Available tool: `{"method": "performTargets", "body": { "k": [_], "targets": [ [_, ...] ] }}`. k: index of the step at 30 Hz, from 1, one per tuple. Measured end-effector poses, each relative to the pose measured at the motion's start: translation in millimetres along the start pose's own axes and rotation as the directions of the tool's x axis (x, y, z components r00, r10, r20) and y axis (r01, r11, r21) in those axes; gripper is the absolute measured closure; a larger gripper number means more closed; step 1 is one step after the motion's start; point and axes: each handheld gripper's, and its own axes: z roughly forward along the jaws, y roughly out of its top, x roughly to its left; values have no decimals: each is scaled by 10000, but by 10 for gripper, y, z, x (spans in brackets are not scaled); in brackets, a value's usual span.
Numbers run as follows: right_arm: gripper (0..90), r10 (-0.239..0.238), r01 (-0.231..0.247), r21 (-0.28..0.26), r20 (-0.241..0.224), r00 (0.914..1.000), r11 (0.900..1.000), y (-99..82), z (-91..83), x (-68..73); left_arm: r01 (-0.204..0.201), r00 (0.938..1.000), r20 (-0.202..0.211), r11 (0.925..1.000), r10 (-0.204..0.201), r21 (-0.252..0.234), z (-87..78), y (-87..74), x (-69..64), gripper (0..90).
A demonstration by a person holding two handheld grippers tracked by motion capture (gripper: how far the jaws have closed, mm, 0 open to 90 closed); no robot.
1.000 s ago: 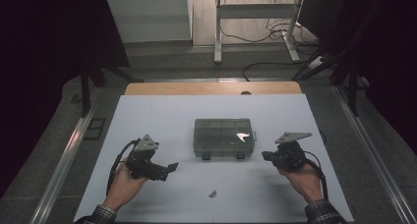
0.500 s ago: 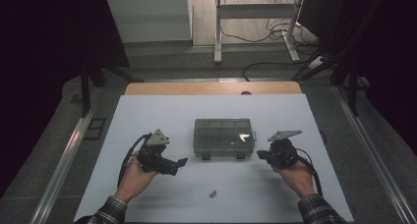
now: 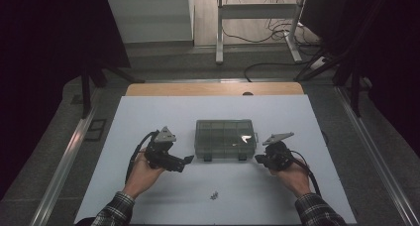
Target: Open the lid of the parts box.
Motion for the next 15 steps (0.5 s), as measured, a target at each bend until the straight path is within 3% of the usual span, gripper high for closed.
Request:
{"method": "performTargets", "body": {
  "k": [15],
  "targets": [
    [887,-14,15,342,-7,10000,9994,16,119,-9,-102,9996,-261,9993,111,353,153,-117,15,0]
  ]
}}
